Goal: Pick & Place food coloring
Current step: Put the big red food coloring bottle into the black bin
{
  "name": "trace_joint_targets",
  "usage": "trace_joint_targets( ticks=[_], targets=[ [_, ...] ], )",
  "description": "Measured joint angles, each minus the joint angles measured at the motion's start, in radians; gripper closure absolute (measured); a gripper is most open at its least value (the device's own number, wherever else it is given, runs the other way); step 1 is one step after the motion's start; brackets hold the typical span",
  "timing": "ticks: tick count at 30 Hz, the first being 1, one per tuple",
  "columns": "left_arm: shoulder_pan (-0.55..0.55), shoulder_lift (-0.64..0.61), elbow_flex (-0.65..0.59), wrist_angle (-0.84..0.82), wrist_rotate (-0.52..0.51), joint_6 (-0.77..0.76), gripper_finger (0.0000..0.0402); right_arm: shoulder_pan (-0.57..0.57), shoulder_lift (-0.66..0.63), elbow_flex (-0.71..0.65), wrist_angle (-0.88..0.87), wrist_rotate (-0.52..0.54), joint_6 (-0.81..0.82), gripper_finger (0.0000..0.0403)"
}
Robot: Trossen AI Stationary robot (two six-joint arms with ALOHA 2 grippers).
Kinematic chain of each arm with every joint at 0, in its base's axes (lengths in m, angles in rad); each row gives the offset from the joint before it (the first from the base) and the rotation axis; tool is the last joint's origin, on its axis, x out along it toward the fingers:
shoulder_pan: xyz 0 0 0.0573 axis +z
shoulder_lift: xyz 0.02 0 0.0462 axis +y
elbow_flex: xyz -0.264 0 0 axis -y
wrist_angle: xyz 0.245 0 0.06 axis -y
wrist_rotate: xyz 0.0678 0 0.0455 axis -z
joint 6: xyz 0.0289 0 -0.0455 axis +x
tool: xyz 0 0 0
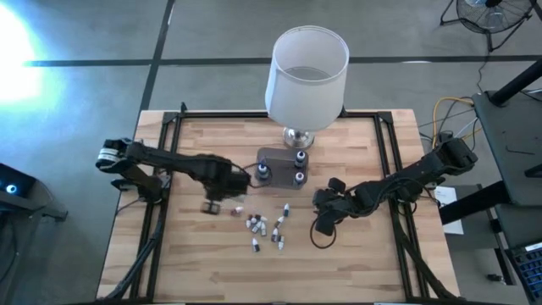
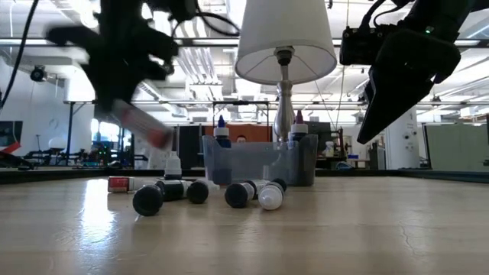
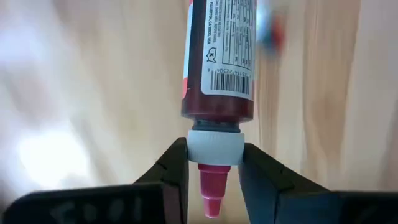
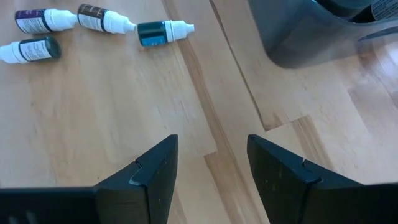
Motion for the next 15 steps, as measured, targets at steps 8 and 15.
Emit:
trace_joint_targets(
  ticks=[8, 15],
  targets=[
    [0.048, 0.046, 0.195, -0.289, 0.129, -0.060, 0.0328, 0.000, 0.000, -0.006, 0.001, 0.016, 0.000, 0.0218],
    [0.051, 0.106, 0.099, -0.254, 0.238, -0.126, 0.0325, 0.000, 0.000, -0.008, 0.000, 0.021, 0.055, 0.0218]
  ],
)
